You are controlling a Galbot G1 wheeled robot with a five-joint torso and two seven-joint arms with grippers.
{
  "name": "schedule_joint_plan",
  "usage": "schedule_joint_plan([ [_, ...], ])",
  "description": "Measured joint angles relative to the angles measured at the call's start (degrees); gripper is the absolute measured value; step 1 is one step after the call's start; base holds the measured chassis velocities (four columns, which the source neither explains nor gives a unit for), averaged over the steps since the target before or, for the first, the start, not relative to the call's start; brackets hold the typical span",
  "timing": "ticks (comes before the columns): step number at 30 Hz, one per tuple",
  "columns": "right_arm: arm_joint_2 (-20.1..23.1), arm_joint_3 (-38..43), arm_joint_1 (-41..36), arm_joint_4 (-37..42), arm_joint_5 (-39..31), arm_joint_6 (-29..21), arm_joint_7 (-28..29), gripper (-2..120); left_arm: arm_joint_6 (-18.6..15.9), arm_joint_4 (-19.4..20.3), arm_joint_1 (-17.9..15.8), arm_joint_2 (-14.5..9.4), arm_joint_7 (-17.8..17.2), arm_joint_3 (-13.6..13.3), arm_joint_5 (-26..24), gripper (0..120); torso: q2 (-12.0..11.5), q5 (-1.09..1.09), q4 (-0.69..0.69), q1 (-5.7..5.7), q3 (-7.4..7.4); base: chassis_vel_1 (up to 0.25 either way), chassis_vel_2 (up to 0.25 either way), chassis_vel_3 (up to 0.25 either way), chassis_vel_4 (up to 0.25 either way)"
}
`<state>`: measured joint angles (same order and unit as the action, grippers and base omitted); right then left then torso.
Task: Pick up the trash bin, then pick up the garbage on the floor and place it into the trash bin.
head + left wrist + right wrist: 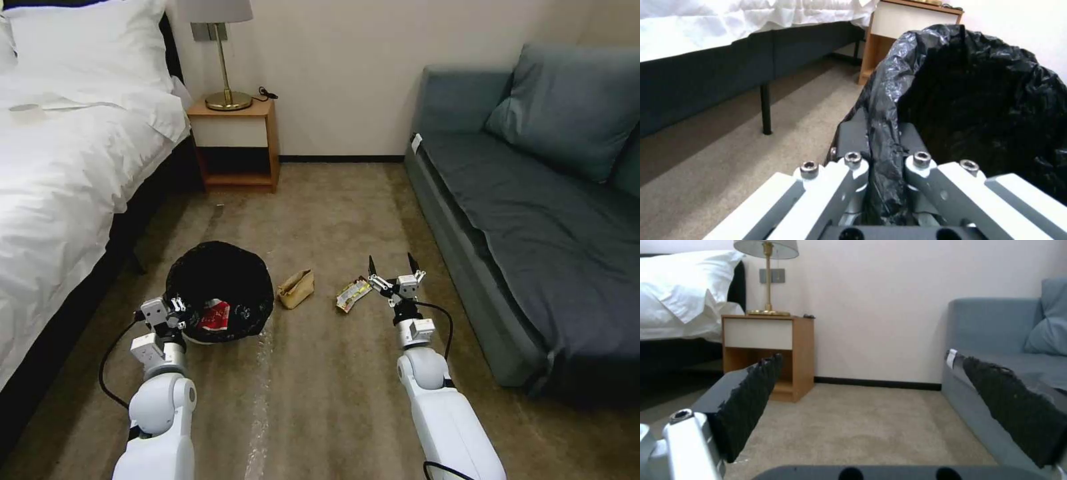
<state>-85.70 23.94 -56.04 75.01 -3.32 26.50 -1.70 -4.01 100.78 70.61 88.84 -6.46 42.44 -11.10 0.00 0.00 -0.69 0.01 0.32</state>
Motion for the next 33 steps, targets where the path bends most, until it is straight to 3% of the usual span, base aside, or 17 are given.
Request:
schedule_joint_plan([
  [33, -0.2, -0.3, 0.5, -0.7, 0.2, 0.0, -0.3, 100, 0.1, -0.2, -0.1, 0.2, 0.0, 0.0, 0.0, 4, 0.0, 0.00, 0.00, 0.00, 0.00, -0.048, 0.044, 0.048, -0.045],
])
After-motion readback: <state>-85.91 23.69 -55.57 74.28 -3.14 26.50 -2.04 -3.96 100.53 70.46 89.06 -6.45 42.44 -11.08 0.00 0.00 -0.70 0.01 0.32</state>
